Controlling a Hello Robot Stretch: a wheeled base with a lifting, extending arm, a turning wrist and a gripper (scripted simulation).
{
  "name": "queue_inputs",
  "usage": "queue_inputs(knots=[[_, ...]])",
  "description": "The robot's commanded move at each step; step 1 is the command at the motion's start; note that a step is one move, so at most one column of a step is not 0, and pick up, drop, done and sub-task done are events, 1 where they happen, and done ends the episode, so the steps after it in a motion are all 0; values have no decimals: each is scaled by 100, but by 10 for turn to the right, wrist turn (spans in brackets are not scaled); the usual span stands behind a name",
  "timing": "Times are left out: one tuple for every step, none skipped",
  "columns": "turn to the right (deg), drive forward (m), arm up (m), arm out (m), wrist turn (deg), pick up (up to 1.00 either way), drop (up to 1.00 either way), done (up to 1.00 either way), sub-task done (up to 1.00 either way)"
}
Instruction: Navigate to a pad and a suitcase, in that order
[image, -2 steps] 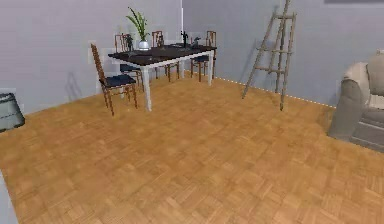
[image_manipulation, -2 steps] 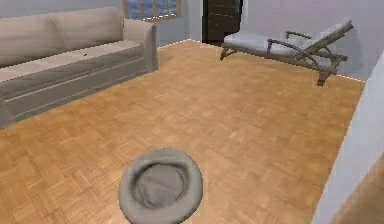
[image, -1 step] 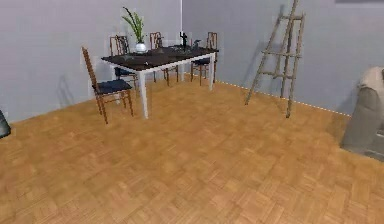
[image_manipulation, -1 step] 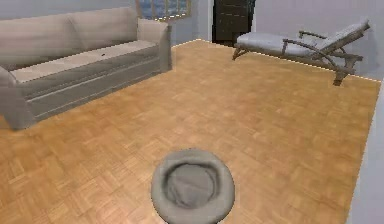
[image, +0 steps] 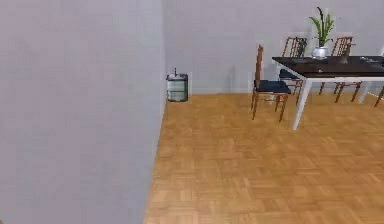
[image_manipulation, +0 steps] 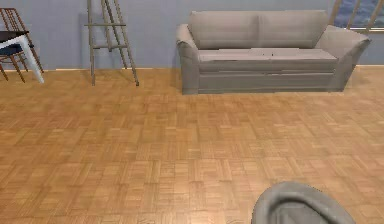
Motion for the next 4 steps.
queue_inputs(knots=[[0, 100, 0, 0, 0, 0, 0, 0, 0], [0, 100, 0, 0, 0, 0, 0, 0, 0], [-60, 0, 0, 0, 0, 0, 0, 0, 0], [0, 45, 0, 0, 0, 0, 0, 0, 0]])
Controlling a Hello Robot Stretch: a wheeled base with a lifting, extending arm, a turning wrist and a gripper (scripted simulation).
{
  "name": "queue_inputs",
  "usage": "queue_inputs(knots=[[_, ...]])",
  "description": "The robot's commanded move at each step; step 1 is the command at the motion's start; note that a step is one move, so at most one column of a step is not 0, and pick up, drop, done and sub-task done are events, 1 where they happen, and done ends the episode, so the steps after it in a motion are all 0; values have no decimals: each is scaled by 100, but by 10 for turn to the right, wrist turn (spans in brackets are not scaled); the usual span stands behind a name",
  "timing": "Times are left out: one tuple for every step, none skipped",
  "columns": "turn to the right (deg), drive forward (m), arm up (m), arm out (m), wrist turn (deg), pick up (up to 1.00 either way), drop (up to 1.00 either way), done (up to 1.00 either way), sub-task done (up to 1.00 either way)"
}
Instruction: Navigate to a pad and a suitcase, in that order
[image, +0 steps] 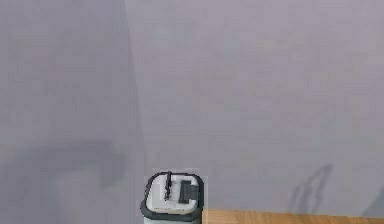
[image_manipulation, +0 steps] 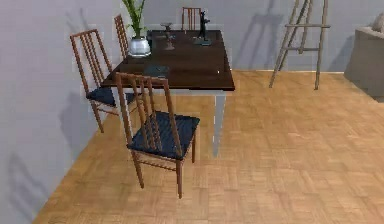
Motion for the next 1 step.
queue_inputs(knots=[[0, 0, 0, 0, 0, 0, 0, 100, 0]])
